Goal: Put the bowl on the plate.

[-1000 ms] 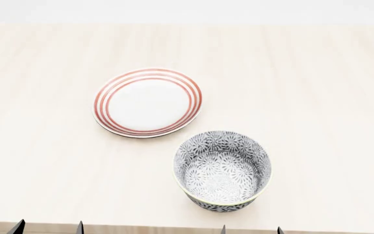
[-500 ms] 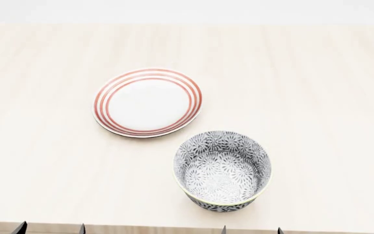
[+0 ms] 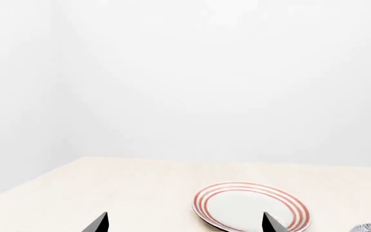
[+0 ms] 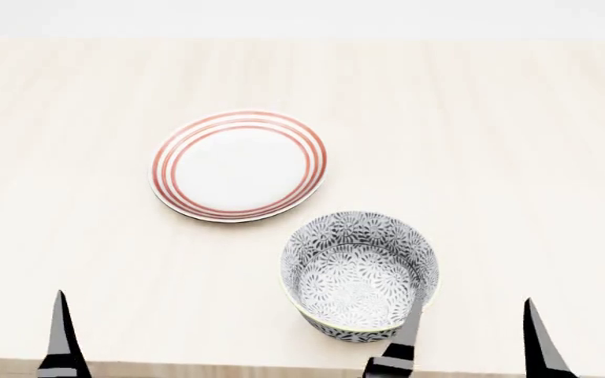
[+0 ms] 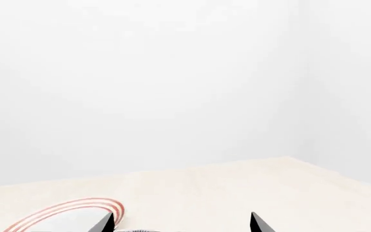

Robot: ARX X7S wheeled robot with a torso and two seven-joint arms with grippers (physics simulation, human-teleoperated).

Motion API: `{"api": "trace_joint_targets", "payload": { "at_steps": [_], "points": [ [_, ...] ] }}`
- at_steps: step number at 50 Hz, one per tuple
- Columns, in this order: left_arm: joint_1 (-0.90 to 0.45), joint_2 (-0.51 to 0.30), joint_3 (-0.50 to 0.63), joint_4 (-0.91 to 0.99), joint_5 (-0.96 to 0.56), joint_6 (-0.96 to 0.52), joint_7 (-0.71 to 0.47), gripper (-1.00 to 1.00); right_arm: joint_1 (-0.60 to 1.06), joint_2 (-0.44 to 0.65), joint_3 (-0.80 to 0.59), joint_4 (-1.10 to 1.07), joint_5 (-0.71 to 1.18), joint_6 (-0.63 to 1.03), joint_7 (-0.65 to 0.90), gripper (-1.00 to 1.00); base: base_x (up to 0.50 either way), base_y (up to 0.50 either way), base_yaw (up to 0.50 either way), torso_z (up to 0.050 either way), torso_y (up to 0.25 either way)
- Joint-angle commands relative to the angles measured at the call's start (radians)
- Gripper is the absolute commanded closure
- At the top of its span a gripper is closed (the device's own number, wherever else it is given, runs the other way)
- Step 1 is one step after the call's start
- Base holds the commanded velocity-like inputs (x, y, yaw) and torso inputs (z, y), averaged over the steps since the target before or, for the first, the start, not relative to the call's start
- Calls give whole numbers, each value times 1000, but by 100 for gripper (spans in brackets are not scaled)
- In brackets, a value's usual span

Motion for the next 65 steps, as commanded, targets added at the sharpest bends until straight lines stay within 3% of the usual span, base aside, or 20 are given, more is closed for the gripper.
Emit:
{"api": "trace_joint_targets", "payload": {
  "at_steps": [1, 29, 40, 51, 65],
  "points": [
    [18, -11, -116, 311, 18, 15, -69, -100, 8, -8, 120, -260, 90, -36, 53, -100, 188, 0, 0, 0, 0],
    [32, -40, -60, 250, 27, 44, -100, -100, -6, 24, 69, -229, 82, -57, 94, -100, 489, 0, 0, 0, 0],
    [-80, -26, 80, 112, -222, -446, -11, -100, -14, 45, 34, -220, 75, -52, 89, -100, 10, 0, 0, 0, 0],
    [-155, -7, 240, 11, -351, -665, 110, -100, -18, 58, 17, -215, 79, -54, 91, -100, 0, 0, 0, 0, 0],
    [-243, 52, 198, -29, -546, -827, 115, -100, -23, 71, 3, -210, 86, -65, 96, -100, 0, 0, 0, 0, 0]
  ]
}}
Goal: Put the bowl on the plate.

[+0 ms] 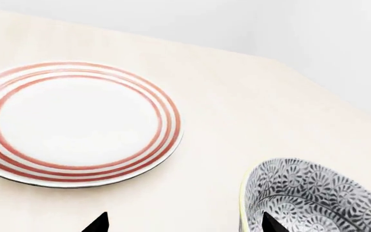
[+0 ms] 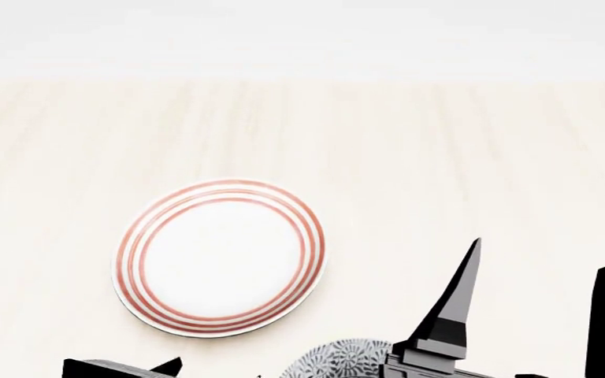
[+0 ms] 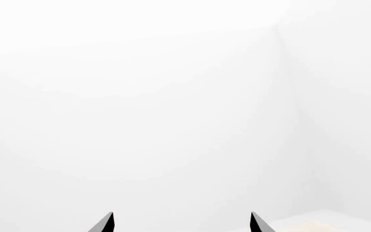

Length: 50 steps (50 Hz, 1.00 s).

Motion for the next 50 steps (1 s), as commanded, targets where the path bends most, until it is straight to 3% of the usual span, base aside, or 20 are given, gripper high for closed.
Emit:
{"api": "trace_joint_targets", "payload": {
  "at_steps": [1, 19, 28, 33, 46, 47, 50],
  "points": [
    [-79, 59, -27, -59, -148, -164, 40, -100, -6, -8, 8, 5, -16, -10, -20, -100, 0, 0, 0, 0, 0],
    [-121, 73, -67, -67, -266, -226, -65, -100, -12, 4, -11, 19, -14, -24, -12, -100, 0, 0, 0, 0, 0],
    [-187, 90, -81, -156, -386, -350, -171, -100, -13, 9, -17, 18, -7, -23, -6, -100, 0, 0, 0, 0, 0],
    [-214, 87, -63, -227, -444, -403, -212, -100, -13, 11, -21, 26, -2, -27, -5, -100, 0, 0, 0, 0, 0],
    [-232, 57, 17, -261, -436, -374, -213, -100, -15, 19, -30, 30, 6, -30, 1, -100, 0, 0, 0, 0, 0],
    [-233, 55, 21, -266, -435, -370, -211, 100, -15, 19, -32, 30, 7, -29, 1, -100, 0, 0, 0, 0, 0],
    [-232, 41, 53, -261, -408, -351, -205, 100, -17, 21, -34, 32, 9, -31, 2, -100, 0, 0, 0, 0, 0]
  ]
}}
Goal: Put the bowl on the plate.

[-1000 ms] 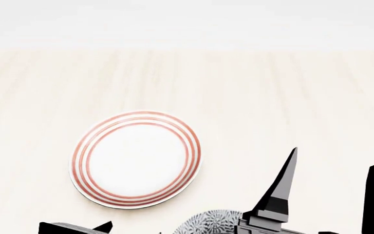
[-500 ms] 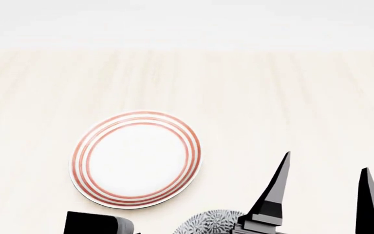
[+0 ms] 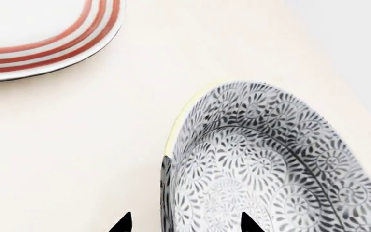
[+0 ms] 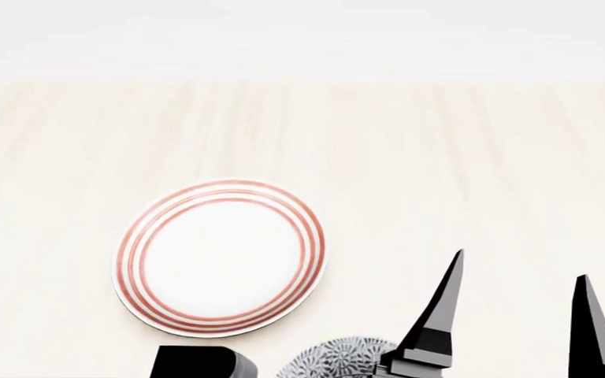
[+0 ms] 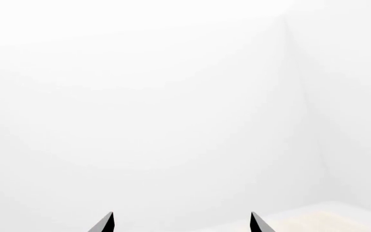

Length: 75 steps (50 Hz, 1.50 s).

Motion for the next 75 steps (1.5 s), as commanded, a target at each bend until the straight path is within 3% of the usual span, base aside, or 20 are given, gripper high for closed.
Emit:
{"api": "trace_joint_targets", "payload": {
  "at_steps": [1, 20, 34, 48, 55, 75],
  "points": [
    [-12, -8, 44, -46, 56, 8, 1, 100, -5, -12, 12, 0, -13, -2, -18, -100, 0, 0, 0, 0, 0],
    [-105, -109, 174, 44, 191, 105, 41, 100, -6, -2, -6, 6, -5, 0, -11, -100, 0, 0, 0, 0, 0],
    [-281, -124, 146, -26, 214, 140, 88, 100, -5, 4, -14, 16, -1, -6, -6, -100, 0, 0, 0, 0, 0],
    [-441, -96, 98, -205, 242, 201, 106, 100, -7, 11, -23, 21, 5, -9, -1, -100, 0, 0, 0, 0, 0],
    [-547, -59, 54, -429, 259, 248, 116, 100, -6, 14, -29, 30, 9, -12, -2, -100, 0, 0, 0, 0, 0],
    [-704, 14, -10, -825, 248, 331, 118, 100, -9, 24, -41, 35, 21, -12, 1, -100, 0, 0, 0, 0, 0]
  ]
}}
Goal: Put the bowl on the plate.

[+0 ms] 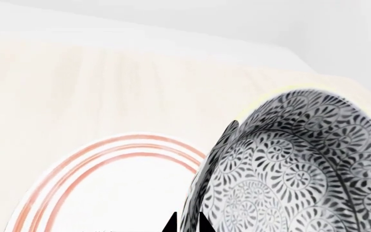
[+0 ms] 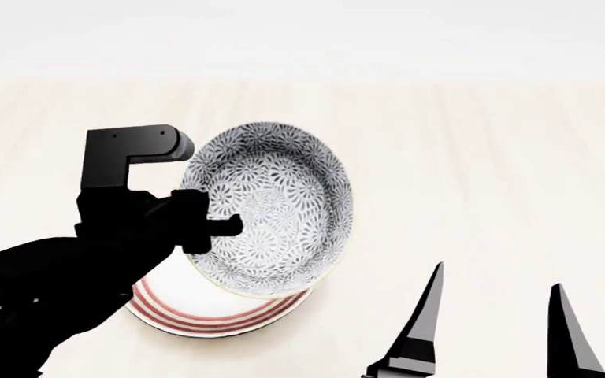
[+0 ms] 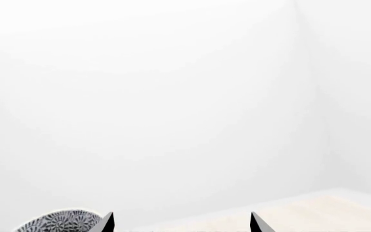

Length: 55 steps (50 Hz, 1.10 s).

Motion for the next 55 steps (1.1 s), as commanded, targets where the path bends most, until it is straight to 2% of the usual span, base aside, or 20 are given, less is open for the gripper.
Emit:
{"api": "trace_joint_targets", "payload": {
  "at_steps": [1, 8, 11, 13, 23, 35, 38, 45, 55],
  "points": [
    [-97, 62, -74, -229, -11, 51, 30, 100, -3, -13, 13, 2, -14, -2, -22, -100, 0, 0, 0, 0, 0],
    [-144, 81, -57, -359, 4, 97, 36, 100, -3, -9, 10, -1, -11, 1, -18, -100, 0, 0, 0, 0, 0],
    [-170, 95, 1, -439, 56, 159, 36, 100, -4, -9, 8, 7, -11, -5, -20, -100, 0, 0, 0, 0, 0],
    [-189, 100, 20, -489, 36, 183, 44, 100, -3, -8, 7, 8, -10, -7, -20, -100, 0, 0, 0, 0, 0],
    [-258, 102, 203, -654, -127, 291, 33, 100, -3, -4, 3, 16, -8, -12, -17, -100, 0, 0, 0, 0, 0],
    [-325, 103, 539, -818, -453, 401, 33, 100, -2, 0, -4, 19, -4, -11, -14, -100, 0, 0, 0, 0, 1],
    [-333, 103, 590, -831, -499, 416, 26, 100, -1, 1, -7, 23, -4, -11, -13, -100, 0, 0, 0, 0, 0],
    [-331, 97, 507, -833, -411, 410, 20, 100, -2, 4, -12, 21, -3, -10, -11, -100, 0, 0, 0, 0, 0],
    [-328, 102, 283, -833, -170, 377, 34, 100, 0, 8, -16, 31, -1, -16, -10, -100, 0, 0, 0, 0, 0]
  ]
}}
